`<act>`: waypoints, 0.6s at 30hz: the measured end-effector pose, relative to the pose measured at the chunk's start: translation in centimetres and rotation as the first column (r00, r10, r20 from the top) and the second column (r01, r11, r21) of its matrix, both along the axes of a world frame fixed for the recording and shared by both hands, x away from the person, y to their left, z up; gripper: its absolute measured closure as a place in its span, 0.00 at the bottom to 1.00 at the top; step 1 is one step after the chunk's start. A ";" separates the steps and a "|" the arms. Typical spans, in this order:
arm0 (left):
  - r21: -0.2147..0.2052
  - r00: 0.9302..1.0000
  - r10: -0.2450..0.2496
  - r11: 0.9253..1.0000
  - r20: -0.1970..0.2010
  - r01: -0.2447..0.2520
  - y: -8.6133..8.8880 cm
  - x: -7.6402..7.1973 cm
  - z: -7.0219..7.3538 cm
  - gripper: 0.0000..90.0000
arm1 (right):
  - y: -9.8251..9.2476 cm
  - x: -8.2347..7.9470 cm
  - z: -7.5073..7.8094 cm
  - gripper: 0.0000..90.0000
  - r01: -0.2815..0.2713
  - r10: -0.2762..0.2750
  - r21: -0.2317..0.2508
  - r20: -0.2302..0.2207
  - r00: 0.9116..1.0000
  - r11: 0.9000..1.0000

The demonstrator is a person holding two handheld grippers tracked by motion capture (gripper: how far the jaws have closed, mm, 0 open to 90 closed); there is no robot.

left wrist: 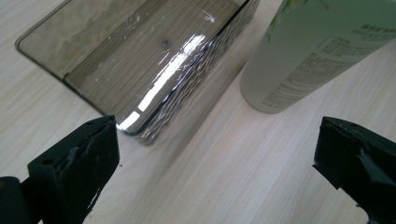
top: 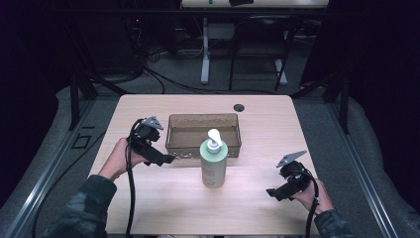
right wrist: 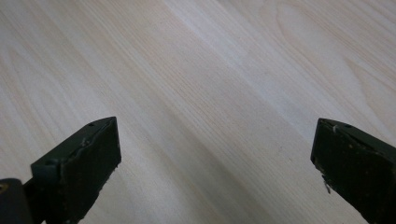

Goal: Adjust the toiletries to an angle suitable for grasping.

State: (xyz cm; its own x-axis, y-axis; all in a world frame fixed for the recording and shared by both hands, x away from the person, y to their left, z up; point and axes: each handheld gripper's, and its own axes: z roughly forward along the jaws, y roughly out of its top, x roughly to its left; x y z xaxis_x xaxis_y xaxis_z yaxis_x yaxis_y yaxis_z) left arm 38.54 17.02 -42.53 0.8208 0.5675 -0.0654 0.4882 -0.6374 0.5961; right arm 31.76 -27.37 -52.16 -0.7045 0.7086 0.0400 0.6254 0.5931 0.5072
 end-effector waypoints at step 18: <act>0.014 0.982 -0.185 0.983 0.032 0.185 -6.4 1.0 4.4 0.02 | -1.0 0.2 -0.2 0.01 0.002 0.001 0.075 -0.034 0.999 0.997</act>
State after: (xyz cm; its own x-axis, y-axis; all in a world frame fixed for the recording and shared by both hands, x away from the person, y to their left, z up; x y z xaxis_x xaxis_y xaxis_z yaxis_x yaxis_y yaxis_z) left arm 39.52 10.57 -38.16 0.9133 0.4062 -0.0307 0.3412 -0.7214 0.6026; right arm 32.01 -28.37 -52.40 -0.7013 0.7032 0.1168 0.6432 0.5536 0.5290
